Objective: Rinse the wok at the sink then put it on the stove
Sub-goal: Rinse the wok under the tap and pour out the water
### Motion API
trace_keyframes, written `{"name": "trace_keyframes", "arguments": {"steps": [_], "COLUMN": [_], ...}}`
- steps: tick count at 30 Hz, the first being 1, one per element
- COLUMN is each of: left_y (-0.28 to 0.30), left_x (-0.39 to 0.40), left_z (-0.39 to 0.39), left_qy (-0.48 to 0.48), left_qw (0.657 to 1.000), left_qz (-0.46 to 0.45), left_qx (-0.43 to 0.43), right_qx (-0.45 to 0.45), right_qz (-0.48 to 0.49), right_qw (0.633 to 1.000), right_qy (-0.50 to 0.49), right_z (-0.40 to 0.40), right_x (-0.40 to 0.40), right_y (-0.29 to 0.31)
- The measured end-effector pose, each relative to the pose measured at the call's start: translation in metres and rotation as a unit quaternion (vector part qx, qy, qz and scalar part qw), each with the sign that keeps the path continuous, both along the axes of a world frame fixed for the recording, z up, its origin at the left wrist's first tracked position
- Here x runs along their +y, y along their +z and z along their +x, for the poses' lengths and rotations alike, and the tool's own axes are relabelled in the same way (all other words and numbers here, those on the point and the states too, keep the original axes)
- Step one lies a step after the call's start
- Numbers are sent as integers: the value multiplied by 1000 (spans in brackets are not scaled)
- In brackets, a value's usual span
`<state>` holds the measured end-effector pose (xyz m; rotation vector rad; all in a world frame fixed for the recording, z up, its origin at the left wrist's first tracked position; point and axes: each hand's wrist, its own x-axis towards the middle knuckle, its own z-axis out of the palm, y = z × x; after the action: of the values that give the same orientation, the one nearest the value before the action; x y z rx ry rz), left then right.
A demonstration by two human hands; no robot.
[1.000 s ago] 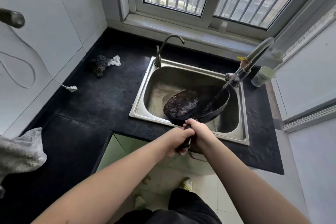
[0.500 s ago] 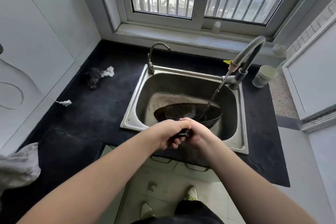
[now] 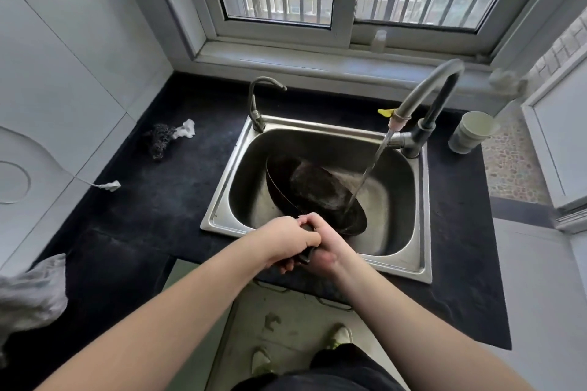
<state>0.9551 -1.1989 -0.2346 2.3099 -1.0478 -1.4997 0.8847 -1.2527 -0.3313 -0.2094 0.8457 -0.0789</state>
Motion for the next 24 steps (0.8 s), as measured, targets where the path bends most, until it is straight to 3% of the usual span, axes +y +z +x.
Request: {"name": "trace_keyframes", "arguments": {"steps": [7,11,24], "left_y": [1,-3,19], "left_x": [-4,0,-4], "left_z": [4,11,31], "left_qy": [-17,-60,-97], "left_qw": [999,996,986], "left_qz": [45,59,61], "left_qx": [-1,-25,-121], "right_qx": [-49,-53,-140], "right_qz": [58,58,53], "right_qw": [997,997,988], "right_qy": [-19,17,-33], "right_z": [7,7,29], "right_x": [4,7,8], "right_y": [0,4,-13]}}
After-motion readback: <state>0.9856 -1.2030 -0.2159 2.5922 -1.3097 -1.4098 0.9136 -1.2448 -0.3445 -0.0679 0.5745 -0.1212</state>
